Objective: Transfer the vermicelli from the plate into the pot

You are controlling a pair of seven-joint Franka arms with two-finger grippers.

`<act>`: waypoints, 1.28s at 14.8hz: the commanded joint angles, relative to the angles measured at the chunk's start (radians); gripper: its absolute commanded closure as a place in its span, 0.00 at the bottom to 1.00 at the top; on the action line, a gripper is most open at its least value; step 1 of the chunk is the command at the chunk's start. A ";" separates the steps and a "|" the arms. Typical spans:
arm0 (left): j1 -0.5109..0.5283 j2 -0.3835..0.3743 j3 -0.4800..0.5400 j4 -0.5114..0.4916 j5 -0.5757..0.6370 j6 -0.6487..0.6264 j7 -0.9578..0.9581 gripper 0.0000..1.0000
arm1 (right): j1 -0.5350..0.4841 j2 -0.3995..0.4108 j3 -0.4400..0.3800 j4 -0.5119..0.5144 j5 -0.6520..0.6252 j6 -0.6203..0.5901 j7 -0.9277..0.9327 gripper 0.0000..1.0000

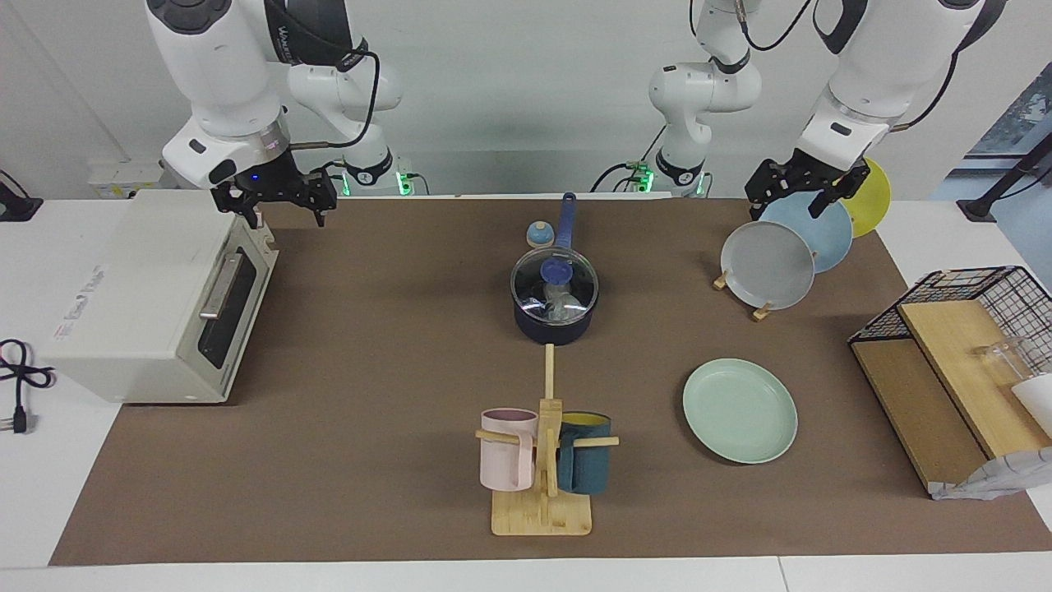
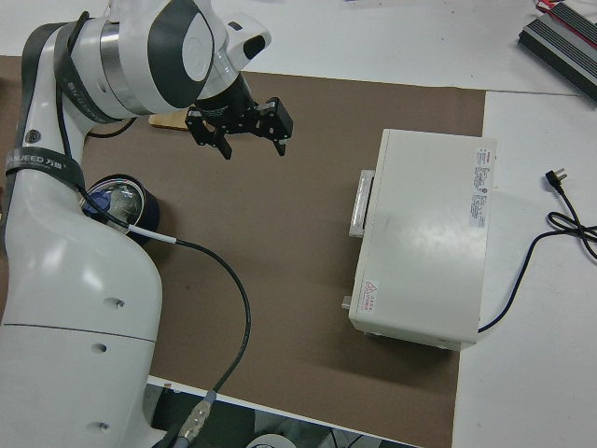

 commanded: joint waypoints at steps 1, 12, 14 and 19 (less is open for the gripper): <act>0.005 -0.019 0.002 -0.012 -0.010 -0.010 0.009 0.00 | -0.002 -0.060 -0.029 -0.089 0.030 0.052 -0.036 0.00; 0.005 -0.019 0.002 -0.012 -0.010 -0.010 0.009 0.00 | 0.021 -0.006 -0.132 -0.010 0.058 0.031 -0.035 0.00; 0.005 -0.019 0.002 -0.012 -0.010 -0.010 0.009 0.00 | 0.005 -0.005 -0.134 -0.010 0.065 0.031 -0.035 0.00; 0.005 -0.019 0.002 -0.012 -0.010 -0.010 0.009 0.00 | 0.018 0.001 -0.128 0.005 0.073 0.025 -0.036 0.00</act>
